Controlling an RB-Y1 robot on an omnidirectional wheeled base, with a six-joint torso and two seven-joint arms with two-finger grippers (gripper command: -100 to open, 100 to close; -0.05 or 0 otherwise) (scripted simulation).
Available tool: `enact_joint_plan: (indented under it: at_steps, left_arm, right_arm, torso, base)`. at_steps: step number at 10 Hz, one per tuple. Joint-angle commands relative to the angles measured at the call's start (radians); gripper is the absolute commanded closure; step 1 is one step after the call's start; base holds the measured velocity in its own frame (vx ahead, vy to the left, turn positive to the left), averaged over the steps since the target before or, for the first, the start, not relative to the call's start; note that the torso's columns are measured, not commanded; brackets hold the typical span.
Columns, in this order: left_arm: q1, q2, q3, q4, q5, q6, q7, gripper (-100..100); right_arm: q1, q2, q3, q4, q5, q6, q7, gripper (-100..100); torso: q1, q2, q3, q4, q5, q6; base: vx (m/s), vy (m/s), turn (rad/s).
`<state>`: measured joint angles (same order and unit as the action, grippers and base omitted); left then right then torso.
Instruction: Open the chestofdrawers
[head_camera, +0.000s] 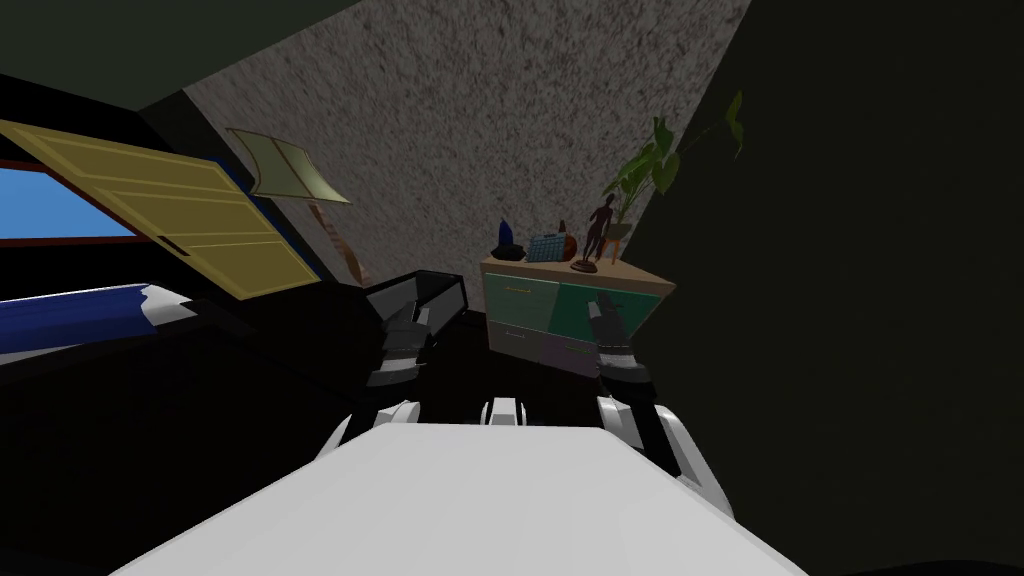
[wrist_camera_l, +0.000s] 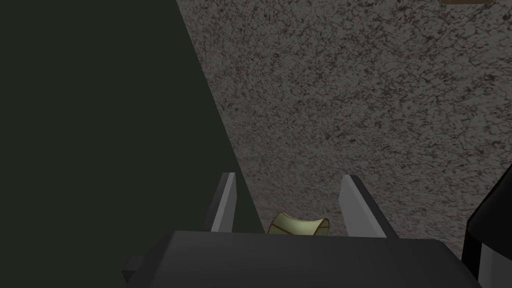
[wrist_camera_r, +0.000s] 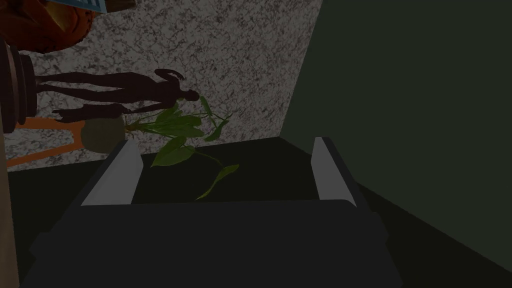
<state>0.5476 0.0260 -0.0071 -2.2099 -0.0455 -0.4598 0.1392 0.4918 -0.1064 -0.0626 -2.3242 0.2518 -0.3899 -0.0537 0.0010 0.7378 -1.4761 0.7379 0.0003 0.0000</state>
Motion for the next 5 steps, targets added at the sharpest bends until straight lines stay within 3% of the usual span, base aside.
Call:
enact_joint_plan:
  at_steps: [1, 5]
  left_arm:
    - [0.000, 0.000, 0.000, 0.000, 0.000, 0.000, 0.000, 0]
    - [0.000, 0.000, 0.000, 0.000, 0.000, 0.000, 0.000, 0]
  right_arm:
    - [-0.019, -0.024, -0.008, 0.024, 0.063, 0.040, 0.023, -100]
    - [-0.042, -0.041, -0.009, 0.074, 0.188, 0.108, 0.081, -100]
  torso:
    - [-0.001, 0.000, 0.000, 0.000, 0.000, 0.000]
    - [-0.001, 0.000, 0.000, 0.000, 0.000, 0.000]
  base:
    - [0.024, 0.043, 0.021]
    - [0.030, 0.050, 0.049]
